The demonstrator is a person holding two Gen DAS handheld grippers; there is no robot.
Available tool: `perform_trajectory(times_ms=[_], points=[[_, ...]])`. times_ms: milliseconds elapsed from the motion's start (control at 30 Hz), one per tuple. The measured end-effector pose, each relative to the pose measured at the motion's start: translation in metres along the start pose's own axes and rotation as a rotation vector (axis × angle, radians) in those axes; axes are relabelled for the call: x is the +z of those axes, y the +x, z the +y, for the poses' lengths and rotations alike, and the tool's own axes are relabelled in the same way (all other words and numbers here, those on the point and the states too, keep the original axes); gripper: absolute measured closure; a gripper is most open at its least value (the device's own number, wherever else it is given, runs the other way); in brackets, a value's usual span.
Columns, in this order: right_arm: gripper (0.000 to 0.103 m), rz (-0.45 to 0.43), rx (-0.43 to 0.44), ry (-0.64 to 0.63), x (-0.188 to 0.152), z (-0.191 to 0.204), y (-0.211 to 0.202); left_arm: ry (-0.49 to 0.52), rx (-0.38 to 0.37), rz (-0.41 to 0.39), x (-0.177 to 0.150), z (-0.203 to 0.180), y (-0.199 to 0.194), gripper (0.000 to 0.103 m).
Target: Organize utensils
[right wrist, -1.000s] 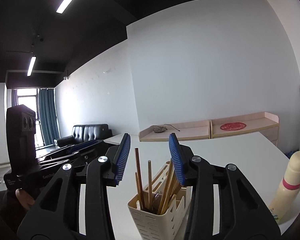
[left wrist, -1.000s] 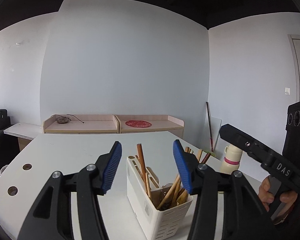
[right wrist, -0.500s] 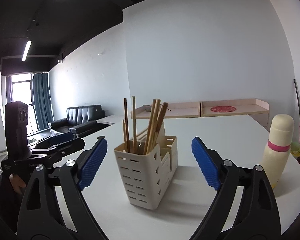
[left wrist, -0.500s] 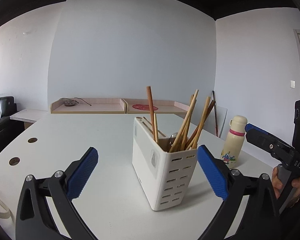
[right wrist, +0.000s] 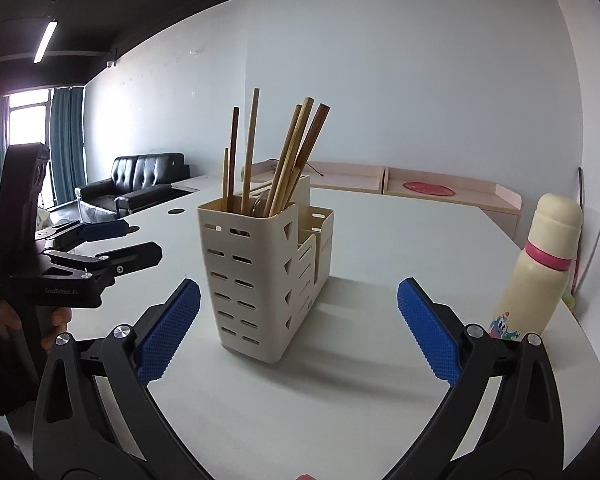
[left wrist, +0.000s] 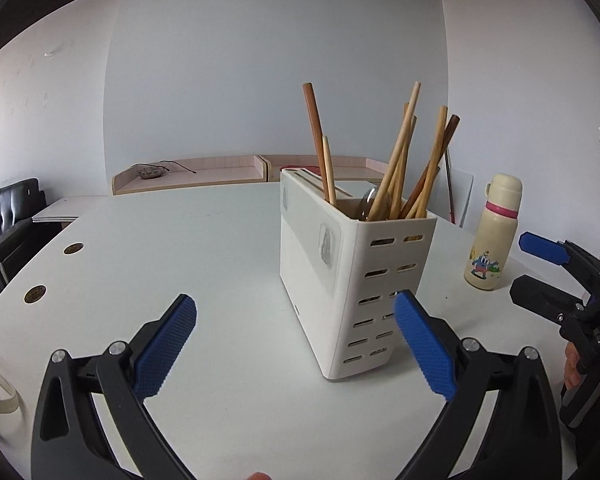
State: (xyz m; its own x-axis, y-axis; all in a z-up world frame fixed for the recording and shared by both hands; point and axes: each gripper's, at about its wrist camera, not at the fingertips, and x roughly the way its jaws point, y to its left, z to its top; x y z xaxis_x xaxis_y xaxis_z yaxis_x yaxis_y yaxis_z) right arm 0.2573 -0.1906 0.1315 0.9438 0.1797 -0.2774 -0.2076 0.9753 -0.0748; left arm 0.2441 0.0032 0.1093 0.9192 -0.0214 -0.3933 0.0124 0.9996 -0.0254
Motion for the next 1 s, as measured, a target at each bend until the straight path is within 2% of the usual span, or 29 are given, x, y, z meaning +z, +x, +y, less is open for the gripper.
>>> perform_trajectory(times_ms=[267,1000], points=[[0.008,0.034,0.016,0.001,-0.004,0.003,0.002,0.024,-0.042,0.04,-0.009,-0.014,0.006,0.005],[0.008,0.065,0.026,0.026,-0.005,-0.001,0.002,0.038,-0.052,0.018,-0.009,-0.017,0.002,0.005]])
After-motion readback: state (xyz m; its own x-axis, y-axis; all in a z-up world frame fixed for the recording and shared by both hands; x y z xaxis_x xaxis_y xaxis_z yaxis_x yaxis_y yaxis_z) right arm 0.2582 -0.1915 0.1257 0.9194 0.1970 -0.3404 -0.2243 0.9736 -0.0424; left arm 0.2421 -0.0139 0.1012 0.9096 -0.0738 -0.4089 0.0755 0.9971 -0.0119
